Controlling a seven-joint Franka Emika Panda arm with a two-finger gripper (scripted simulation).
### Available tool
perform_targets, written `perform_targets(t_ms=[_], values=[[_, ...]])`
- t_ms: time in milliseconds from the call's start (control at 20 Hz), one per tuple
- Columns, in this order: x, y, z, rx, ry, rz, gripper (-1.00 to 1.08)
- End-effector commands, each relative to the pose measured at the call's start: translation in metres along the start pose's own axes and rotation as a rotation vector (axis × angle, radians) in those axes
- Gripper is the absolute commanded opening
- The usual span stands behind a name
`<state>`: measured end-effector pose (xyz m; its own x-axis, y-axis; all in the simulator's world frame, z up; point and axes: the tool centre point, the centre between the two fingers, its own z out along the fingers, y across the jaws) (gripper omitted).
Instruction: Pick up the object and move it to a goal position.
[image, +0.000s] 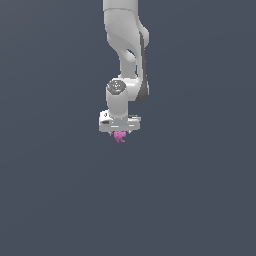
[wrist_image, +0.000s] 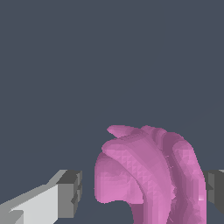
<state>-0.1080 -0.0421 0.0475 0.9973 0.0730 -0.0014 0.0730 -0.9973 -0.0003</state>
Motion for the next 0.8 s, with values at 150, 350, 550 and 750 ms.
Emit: perform_targets(t_ms=[150, 350, 550, 750], values=[[0.0005, 0.0002, 0.006, 0.0, 0.001, 0.0, -1.0], [0.0005, 0.0002, 0.006, 0.0, 0.001, 0.0, -1.0], [0.0005, 0.0002, 0.006, 0.0, 0.001, 0.0, -1.0], [0.0008, 0.0012, 0.0042, -0.003, 0.002, 0.001, -1.0]])
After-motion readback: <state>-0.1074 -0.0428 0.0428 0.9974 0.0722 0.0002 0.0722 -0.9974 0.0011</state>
